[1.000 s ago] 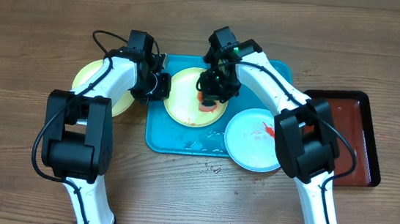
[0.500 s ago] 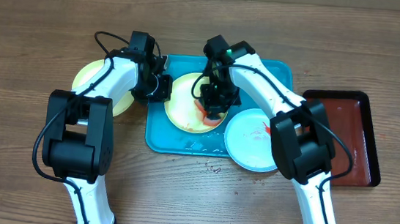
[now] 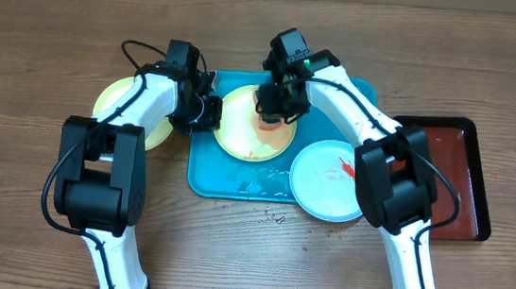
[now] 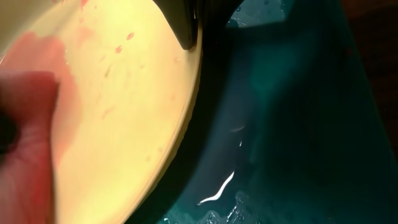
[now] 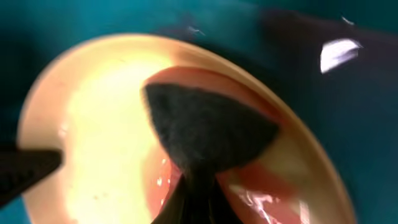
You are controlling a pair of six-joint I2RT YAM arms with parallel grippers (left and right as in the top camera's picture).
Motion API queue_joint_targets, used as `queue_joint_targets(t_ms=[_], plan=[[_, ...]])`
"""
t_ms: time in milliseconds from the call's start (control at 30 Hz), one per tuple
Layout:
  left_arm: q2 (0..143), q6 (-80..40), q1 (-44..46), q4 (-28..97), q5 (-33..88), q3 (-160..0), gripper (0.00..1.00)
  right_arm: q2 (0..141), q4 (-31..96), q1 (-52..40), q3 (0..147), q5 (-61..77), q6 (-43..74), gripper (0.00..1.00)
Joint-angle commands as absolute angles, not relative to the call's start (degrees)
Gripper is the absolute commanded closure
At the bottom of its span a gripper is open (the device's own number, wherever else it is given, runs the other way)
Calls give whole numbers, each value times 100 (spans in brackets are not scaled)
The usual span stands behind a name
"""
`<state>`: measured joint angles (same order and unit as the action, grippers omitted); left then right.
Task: Clean dirty plates on tray and stack at the side
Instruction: 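Scrub the yellow plate with the sponge while left gripper holds it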
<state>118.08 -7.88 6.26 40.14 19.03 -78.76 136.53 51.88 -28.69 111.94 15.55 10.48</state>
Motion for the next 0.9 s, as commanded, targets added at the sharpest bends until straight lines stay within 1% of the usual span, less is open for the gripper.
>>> queue_joint_targets(t_ms=[0,200,300,433,600,733,867], plan=[[11935,-506,600,4047,1651,-7741,96,13828,5015,-3175,11126,1959,1048,96],[11935,-508,600,4047,1656,-7741,96,13861,5328,-3524,11128,2462,1044,96],[11935,-508,600,4049,1653,-7741,96,13861,5524,-3557,11168,2919,1044,96],[11935,-508,600,4051,1653,-7741,96,13861,6112,-3446,11360,2902,978,96],[11935,-508,600,4051,1653,-7741,96,13856,6799,-3063,11596,1820,849,96],[11935,-458,600,4058,1651,-7741,96,13856,6847,-2847,11596,904,851,96],[11935,-421,600,4066,1653,-7741,96,13856,6604,-2733,11596,237,851,96]])
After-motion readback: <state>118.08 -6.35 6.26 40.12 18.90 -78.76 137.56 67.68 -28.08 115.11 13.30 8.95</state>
